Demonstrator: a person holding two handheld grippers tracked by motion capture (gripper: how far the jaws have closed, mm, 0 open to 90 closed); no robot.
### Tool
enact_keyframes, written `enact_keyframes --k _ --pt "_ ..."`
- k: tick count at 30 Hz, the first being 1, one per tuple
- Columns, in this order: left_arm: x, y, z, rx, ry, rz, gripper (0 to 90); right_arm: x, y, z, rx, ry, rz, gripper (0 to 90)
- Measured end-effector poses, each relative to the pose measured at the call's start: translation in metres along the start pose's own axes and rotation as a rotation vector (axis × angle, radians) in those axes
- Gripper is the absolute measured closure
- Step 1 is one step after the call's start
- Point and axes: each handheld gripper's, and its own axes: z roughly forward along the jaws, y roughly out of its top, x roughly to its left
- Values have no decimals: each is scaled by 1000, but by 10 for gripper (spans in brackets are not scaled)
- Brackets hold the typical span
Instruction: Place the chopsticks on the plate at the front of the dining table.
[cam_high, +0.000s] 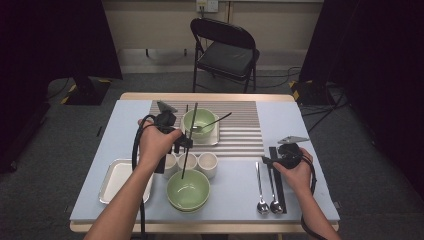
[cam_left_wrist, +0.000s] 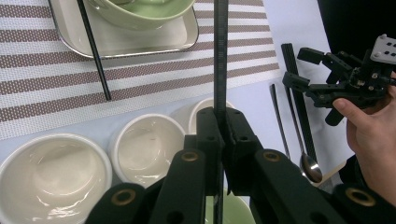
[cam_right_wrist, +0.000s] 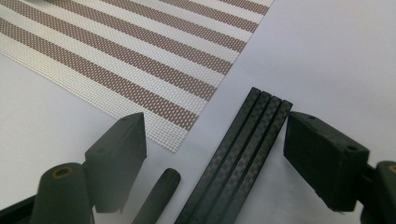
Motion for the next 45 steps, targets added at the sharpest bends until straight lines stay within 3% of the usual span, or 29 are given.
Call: enact_keyframes --k 19,25,37,45 --pt "3 -1 -3 -3 -9 -7 862 3 -4 5 10 -17 -34 164" --pt "4 -1 -5 -8 -11 -7 862 4 -5 5 1 -24 -17 153" --pt "5 0 -8 -12 0 -13 863 5 -8 5 -20 -23 -29 151" --pt "11 4 -9 -26 -15 -38 863 5 -9 5 -21 -23 -26 151"
